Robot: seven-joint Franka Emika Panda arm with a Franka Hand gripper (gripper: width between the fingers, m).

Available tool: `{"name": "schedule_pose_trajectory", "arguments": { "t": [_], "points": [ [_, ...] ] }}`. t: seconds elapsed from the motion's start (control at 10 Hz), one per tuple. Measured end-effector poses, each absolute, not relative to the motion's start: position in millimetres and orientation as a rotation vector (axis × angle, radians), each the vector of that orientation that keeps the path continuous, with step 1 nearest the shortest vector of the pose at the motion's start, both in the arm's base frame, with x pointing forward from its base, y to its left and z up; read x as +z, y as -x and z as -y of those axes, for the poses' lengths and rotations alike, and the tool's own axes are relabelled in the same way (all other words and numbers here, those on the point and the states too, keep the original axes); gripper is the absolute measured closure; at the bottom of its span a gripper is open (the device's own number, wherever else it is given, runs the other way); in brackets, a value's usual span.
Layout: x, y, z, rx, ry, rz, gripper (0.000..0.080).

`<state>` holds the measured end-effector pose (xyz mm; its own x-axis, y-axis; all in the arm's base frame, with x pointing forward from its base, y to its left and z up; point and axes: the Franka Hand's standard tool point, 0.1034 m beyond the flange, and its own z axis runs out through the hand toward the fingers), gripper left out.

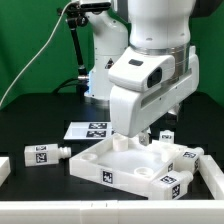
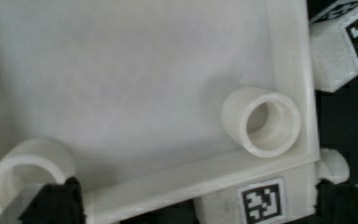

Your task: Assemble one leg

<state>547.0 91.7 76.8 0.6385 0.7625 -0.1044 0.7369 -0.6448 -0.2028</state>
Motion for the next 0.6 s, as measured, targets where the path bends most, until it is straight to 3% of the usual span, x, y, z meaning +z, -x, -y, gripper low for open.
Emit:
{"name": "schedule_pose_trajectory", "arguments": {
  "t": [0.6],
  "points": [
    [75.8,-546.7,-89.7,0.269,2.714,1.251,0.015]
  ]
}}
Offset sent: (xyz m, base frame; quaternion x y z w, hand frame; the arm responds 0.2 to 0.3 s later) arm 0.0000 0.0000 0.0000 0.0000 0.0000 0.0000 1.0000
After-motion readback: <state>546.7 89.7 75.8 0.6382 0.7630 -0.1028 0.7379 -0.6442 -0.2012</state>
